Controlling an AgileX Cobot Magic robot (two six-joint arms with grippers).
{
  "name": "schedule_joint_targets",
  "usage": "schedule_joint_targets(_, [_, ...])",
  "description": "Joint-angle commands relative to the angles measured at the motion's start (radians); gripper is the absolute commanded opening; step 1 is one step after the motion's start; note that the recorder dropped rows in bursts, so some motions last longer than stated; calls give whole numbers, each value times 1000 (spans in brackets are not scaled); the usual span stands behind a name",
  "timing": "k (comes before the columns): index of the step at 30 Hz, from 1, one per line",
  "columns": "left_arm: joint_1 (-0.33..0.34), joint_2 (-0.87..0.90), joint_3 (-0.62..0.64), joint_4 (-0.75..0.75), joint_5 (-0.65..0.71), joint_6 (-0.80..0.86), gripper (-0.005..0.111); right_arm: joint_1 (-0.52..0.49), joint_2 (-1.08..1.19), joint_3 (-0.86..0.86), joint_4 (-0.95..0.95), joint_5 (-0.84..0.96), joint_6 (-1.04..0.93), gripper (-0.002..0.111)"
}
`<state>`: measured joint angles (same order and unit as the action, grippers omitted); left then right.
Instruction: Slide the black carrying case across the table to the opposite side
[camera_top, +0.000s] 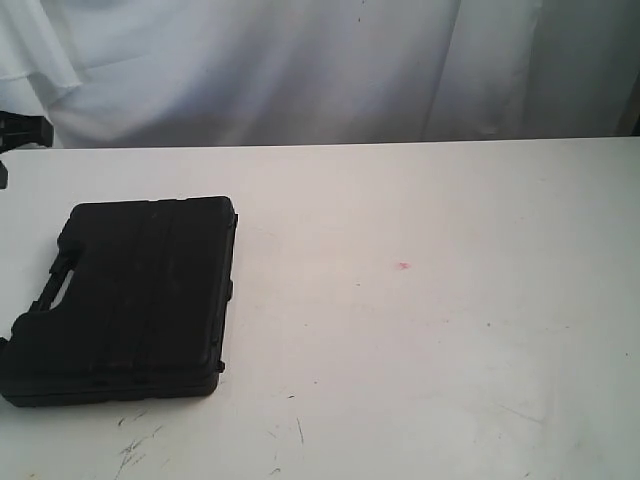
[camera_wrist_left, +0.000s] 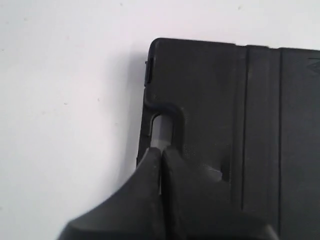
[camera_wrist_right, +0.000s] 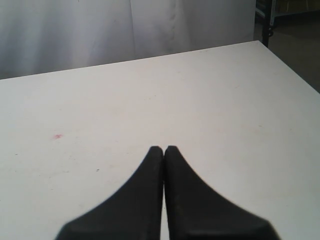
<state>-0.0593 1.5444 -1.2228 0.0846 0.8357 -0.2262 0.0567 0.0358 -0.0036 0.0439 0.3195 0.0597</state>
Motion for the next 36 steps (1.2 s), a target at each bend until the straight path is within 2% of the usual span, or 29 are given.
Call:
schedule_joint_targets(1, [-3,-171,147,-77,-129,19,0,-8,-5,4,-10,-1,0,0])
schedule_joint_targets(3, [-3,-282,251,-152,-195,69,0,-8,-5,4,-10,-1,0,0])
schedule_joint_targets(11, [-3,-497,390,-183,-207,99,0,-8,-5,4,-10,-1,0,0])
schedule_joint_targets(20, [-3,-690,403,-179,-206,105,0,-8,-5,4,-10,-1,0,0])
schedule_joint_targets(29, [-3,-790,410,-52,-204,105,0,-8,-5,4,-10,-1,0,0])
schedule_joint_targets(32, [24,-868,487,-85,-209,105,0,-8,-5,4,-10,-1,0,0])
schedule_joint_targets(34, [59,-975,604,-104,-228,105,0,-8,-5,4,-10,-1,0,0])
schedule_joint_targets(36, [61,-1087,715,-104,-281,105,0,-8,-5,4,-10,-1,0,0])
